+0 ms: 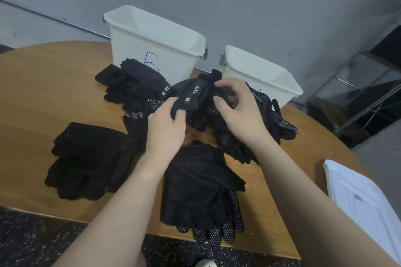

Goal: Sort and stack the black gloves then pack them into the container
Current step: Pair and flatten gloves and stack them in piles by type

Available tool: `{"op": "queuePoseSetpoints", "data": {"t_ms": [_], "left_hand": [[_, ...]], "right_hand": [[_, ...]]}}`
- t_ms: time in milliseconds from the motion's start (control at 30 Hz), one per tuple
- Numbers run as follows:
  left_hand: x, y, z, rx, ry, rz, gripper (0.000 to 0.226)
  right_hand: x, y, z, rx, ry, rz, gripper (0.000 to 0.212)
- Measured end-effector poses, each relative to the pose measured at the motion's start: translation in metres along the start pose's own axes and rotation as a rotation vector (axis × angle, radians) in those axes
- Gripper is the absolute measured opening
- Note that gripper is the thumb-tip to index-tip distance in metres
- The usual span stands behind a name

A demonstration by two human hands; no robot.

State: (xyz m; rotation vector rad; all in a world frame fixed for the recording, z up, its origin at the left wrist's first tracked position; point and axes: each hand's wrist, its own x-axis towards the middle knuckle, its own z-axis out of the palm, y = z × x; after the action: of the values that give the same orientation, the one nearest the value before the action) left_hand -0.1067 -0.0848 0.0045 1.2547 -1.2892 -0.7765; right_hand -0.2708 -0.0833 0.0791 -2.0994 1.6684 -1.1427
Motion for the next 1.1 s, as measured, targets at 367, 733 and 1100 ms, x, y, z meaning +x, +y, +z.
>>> {"op": "queuePoseSetpoints", "data": {"t_ms": [367,733,1100], "left_hand": [[0.008,0.002,-0.019,-0.294,0.057,-0.116,0.03],[-0.004,0.014,-0.049,-0.638,-0.03,-0.197,0.021],[-0.033,0.019,-0.072,-0.605,-0.067,-0.183,0.048]], "right_hand": [[0.025,0.053,0.043,-0.434,-0.399,0.034,0.045],[0.021,0.042,0.04,-0.406,-0.439,0.054,0.036],[-0.012,-0.018,0.044,-0.112,-0.271,0.049,0.056]]}}
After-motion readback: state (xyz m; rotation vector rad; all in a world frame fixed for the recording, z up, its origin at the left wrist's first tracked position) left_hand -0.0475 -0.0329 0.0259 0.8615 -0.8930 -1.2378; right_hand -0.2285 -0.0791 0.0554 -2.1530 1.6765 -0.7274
